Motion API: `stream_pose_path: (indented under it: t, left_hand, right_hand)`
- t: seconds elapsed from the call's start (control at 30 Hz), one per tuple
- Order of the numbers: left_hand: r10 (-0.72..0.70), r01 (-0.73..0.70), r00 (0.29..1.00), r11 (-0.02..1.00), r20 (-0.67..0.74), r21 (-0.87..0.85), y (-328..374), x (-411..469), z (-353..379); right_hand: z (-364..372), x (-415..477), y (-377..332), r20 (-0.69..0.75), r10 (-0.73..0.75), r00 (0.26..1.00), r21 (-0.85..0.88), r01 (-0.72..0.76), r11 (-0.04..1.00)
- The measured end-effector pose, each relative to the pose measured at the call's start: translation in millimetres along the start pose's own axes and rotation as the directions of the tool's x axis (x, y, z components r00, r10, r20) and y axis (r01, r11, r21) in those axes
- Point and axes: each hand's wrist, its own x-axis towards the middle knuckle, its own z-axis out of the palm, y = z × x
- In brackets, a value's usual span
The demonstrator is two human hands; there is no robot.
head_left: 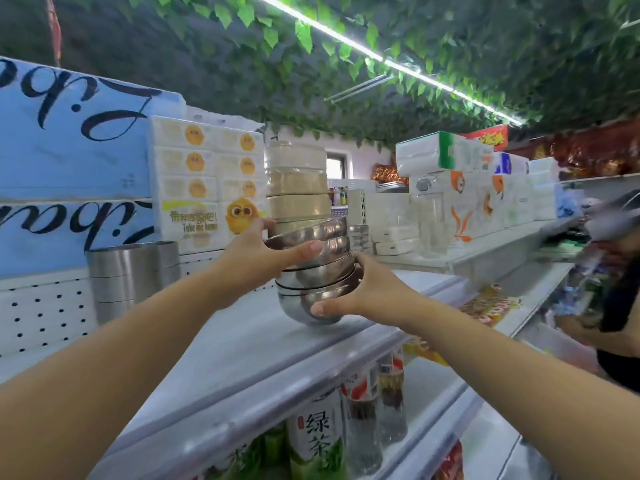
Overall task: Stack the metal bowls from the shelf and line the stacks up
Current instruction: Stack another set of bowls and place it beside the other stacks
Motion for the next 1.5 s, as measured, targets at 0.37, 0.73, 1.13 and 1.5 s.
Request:
stream_pose_path:
  t: [0.37,0.73,1.13,1.5]
  left_hand:
    - [-0.114,0.129,0.983,0.987,-0.141,0.099,-33.6,77.5,47.5]
    - [-0.254,0.286,0.943,0.949,-0.216,0.133,-59.8,154.2,62.3]
    - [-0.211,0.23,0.931,0.973,-0.297,0.027,-128.1,163.2,82.9]
    - [-0.118,0.151,0.982,0.961,-0.148,0.233,-156.1,161.4,91.0]
  right_hand:
    - [-31.5,100.4,72.1,0.176,0.023,0.984,-0.074,-0.01,0.997]
    - [-36.6,194.3,102.8,0.349,0.067,0.935,-0.167,-0.009,0.986]
    - [-23.3,253.1,146.7,0.284,0.05,0.958,-0.141,-0.01,0.99]
    - [-26.3,274.1,179.9,0.206,-0.097,0.974,-0.082,0.116,0.99]
